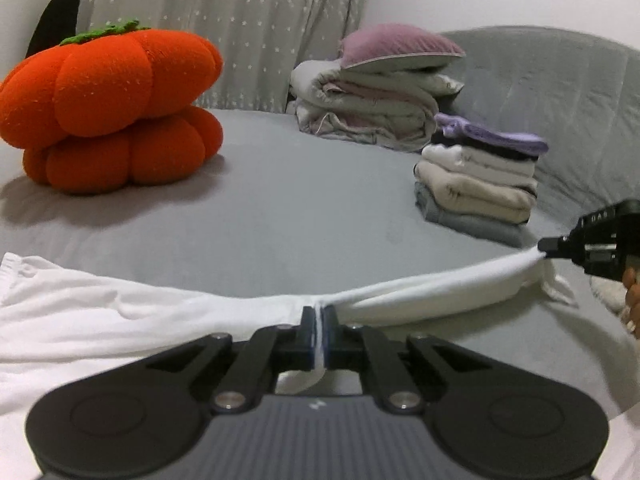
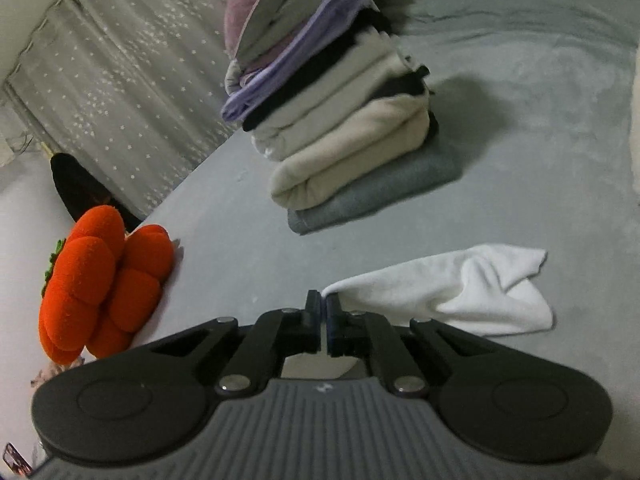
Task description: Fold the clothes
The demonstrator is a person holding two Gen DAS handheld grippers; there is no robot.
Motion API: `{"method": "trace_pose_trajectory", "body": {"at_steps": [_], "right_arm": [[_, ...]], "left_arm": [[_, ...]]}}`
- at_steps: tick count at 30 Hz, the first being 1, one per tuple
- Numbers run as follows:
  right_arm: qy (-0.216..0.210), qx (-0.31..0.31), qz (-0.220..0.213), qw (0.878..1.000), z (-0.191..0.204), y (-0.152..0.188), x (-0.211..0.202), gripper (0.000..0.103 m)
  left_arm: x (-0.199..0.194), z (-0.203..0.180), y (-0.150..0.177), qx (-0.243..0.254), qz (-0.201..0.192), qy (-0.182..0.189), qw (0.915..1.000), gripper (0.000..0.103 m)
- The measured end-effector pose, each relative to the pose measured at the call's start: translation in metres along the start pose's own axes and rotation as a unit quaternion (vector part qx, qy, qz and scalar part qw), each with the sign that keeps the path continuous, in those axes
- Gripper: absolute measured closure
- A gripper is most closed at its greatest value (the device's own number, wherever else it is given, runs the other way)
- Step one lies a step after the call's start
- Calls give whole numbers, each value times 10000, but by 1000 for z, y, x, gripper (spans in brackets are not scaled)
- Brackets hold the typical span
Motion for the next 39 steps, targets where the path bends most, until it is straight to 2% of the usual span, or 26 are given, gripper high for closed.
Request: {"method": "trace_pose_trajectory", "body": {"at_steps": [5,9,14,23,28,29,32,33,34,35,37,39], "right_arm": [[36,-141,85,9999,1,-2,-15,99],[148,-479,83,9987,5,2,-29,100],[282,-1004,246,9942,7,21,-39,100],[506,-1524,1050,9814,-12,62,-22,99],[619,-1499,1210,9793,-17,61,-20,97],[657,-1491,1190,9794,-17,60,-21,88],[771,-1519,980,9805,-18,51,-25,85],[812,-1483,887,9816,-20,46,-25,82],[852,-1426,799,9829,-23,41,-25,69],[893,-1368,710,9840,-26,35,-25,61],[987,-1254,551,9856,-32,25,-22,61],[1027,-1090,426,9878,-39,13,-18,61]], "left_arm": [[-10,-2,-4,-50,-24,61,10000,100],[-18,-8,-7,100,6,73,9999,100],[-24,-11,-4,322,227,33,9992,100],[-22,-15,15,621,1112,21,9919,100],[-8,-18,21,630,1611,-59,9849,100],[-7,-19,20,657,1629,-70,9844,99],[-5,-24,17,706,1656,-45,9837,97],[-6,-26,16,715,1654,-25,9836,92],[-6,-28,14,717,1629,14,9840,86],[-6,-31,13,718,1586,68,9847,83],[-7,-37,10,718,1496,176,9860,76],[-6,-43,7,723,1380,254,9875,75]]}}
Point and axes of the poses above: each gripper's, at about its wrist camera, not at the fingertips, and x roughly the way its jaws point, z to its left, y to its underside, the point moved 2 cm from there along x, roughly the way its jaws point, and after that the axes turned 14 degrees about y, right-handed, at the moved point
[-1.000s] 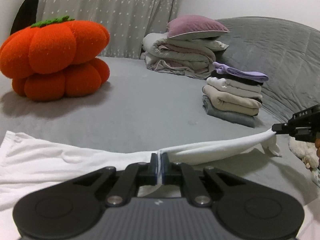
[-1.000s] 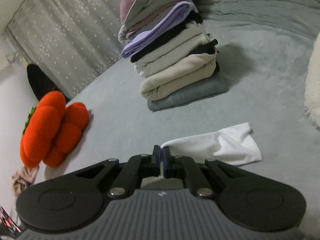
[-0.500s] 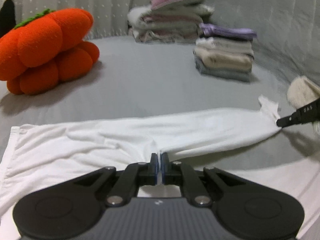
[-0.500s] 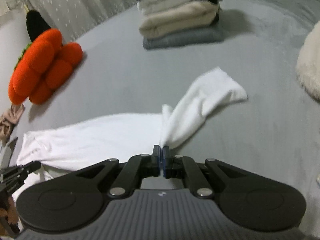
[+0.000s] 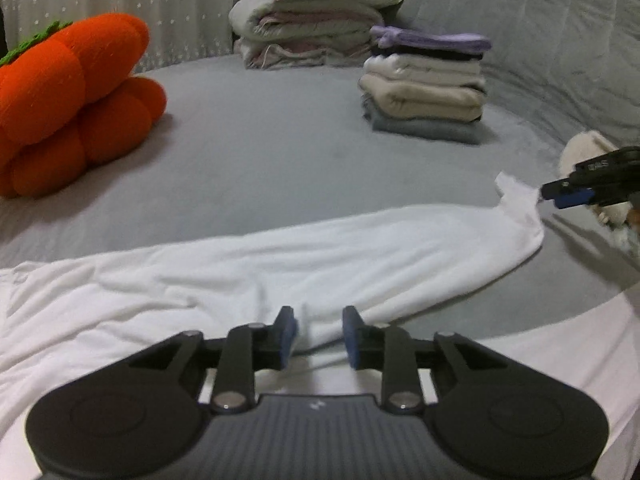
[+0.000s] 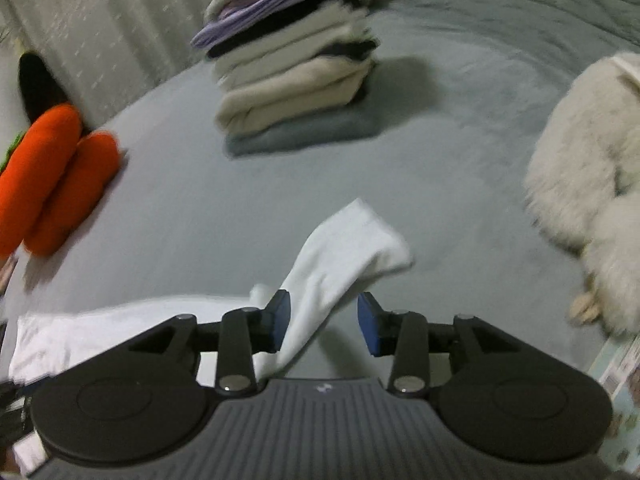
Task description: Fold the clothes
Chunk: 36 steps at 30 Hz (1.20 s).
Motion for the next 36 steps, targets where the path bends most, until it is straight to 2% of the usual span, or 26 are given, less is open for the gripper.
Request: {"method": "trace_pose_trajectory", "body": {"at_steps": [4,8,15,18,20,21,22,23,24,26,31,36], "right_arm": [[-19,115,-207,9997,-6,-20,11,61],[101,-214,-375,9990,2,-29,27,61],[419,-675,-543,9954,6,-28,50,61],[468,-782,-556,9943,4,-29,60,70],[439,-860,-524,9939,3,-28,65,88],[456,-924,-547,9932,3,-27,66,91],[470,-973,-578,9925,3,-27,67,101],[481,-1000,-622,9919,3,-27,67,102],[491,-993,-671,9916,2,-28,66,102],[508,-880,-798,9916,-1,-31,62,102],[590,-616,-1266,9883,-5,-41,43,102],[702,-636,-1611,9824,-2,-57,35,102]], "left_arm": [[9,-10,-10,244,-154,-50,9996,70],[27,-7,-25,329,-174,-187,9991,69],[69,5,-51,680,158,-396,9968,66],[90,6,-58,836,459,-193,9953,62],[98,5,-58,892,575,-77,9943,62],[101,4,-57,903,603,-28,9941,64],[102,2,-57,881,613,38,9942,75],[103,1,-58,847,620,124,9944,85],[103,0,-58,781,619,209,9948,100],[102,-1,-60,632,581,172,9962,101],[89,0,-69,494,27,-38,9988,101],[82,10,-87,446,-336,-414,9976,101]]}}
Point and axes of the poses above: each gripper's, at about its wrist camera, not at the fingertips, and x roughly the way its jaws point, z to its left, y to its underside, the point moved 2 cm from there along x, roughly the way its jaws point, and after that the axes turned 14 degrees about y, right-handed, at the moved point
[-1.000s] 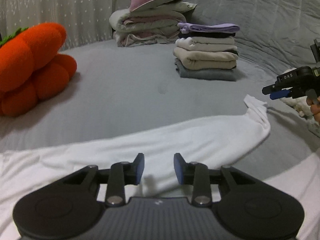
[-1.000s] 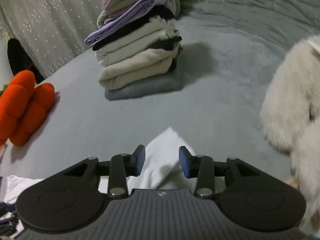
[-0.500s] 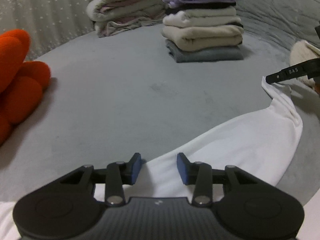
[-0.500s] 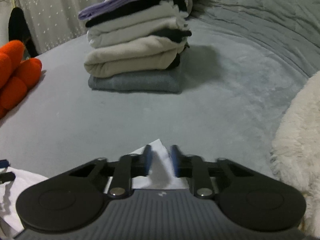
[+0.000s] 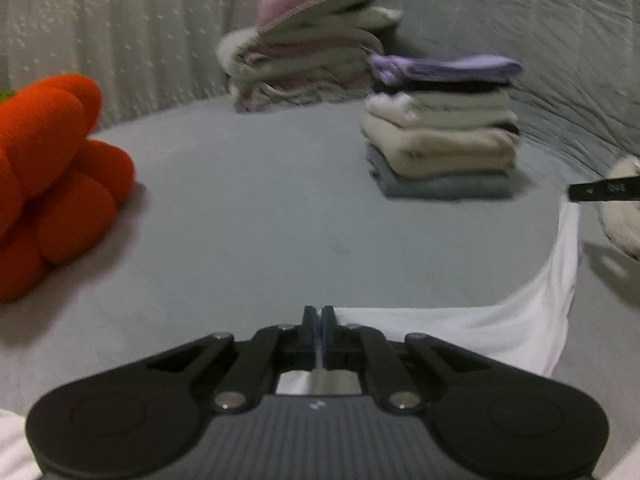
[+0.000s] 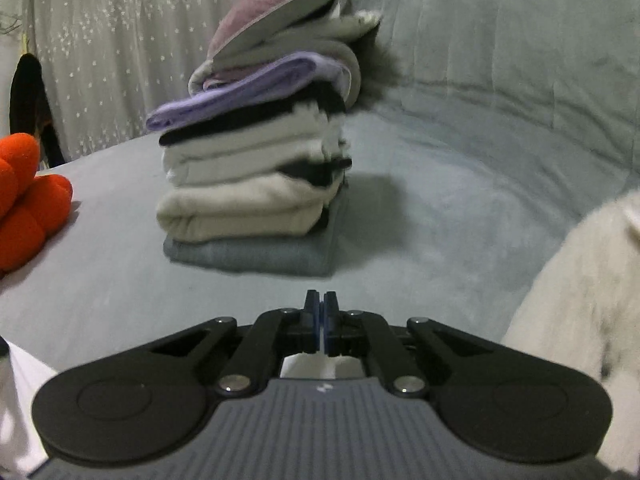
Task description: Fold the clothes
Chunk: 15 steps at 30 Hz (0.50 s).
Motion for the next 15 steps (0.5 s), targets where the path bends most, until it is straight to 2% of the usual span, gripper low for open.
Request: {"method": "trace_pose_trajectory", "body": {"at_steps": [8,12,15], "right_arm": [[92,-166,-192,9996,10,-20,23,102],[24,-282,3,9996,18,-27,47,102],[35,-312,232,9992,26,-28,70,102]], "left_arm": [[24,19,-20,-238,-223,-597,9977,101],[44,22,-23,-108,-127,-914,9957,101],[59,26,-22,-204,-25,-1045,9943,101]]}}
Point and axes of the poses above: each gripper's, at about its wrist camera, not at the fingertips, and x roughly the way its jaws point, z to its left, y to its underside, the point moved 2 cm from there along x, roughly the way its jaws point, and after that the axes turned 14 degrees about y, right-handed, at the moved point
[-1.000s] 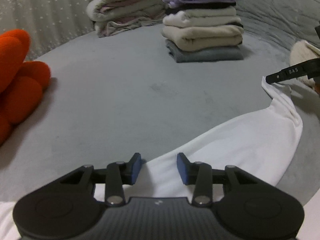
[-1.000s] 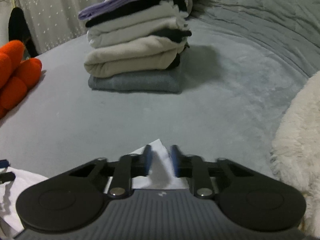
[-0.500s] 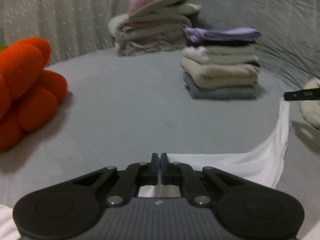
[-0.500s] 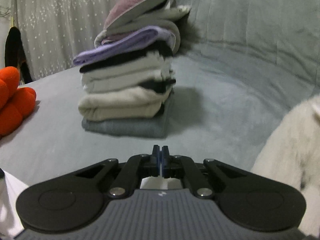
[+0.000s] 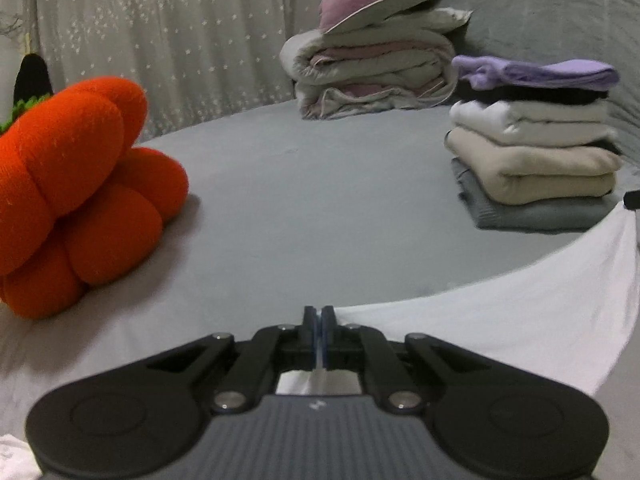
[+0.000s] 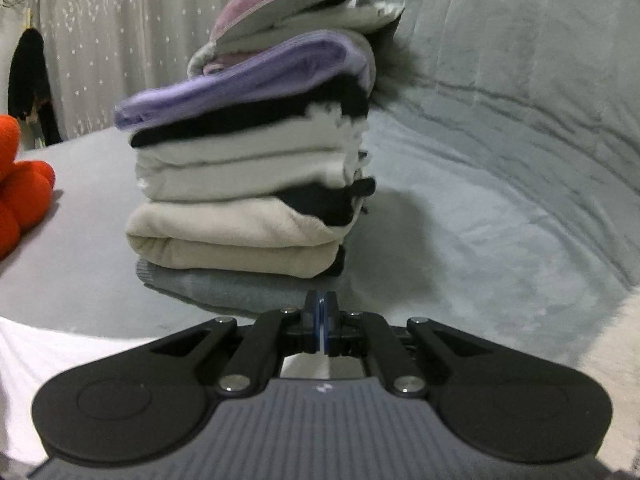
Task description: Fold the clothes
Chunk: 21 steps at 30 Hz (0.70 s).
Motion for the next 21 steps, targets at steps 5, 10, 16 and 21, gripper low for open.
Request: {"method": "trace_pose_trajectory", "body": {"at_steps": [5,10,16,21], "right_arm": [[-18,171,585,9981,4,7,33,101],[-121,338,639,9973,-8,6,24,81],[-305,814,693,9938,-31,9,3,59],[-434,1035,862,9899,-39,25,-7,59]], "left_arm": [[17,-4,10,97,297,-120,9994,100],[11,-21,23,747,240,-325,9964,63],[-20,-27,24,478,-98,78,9988,59],[-47,-43,31,426,-396,715,9957,59]]}}
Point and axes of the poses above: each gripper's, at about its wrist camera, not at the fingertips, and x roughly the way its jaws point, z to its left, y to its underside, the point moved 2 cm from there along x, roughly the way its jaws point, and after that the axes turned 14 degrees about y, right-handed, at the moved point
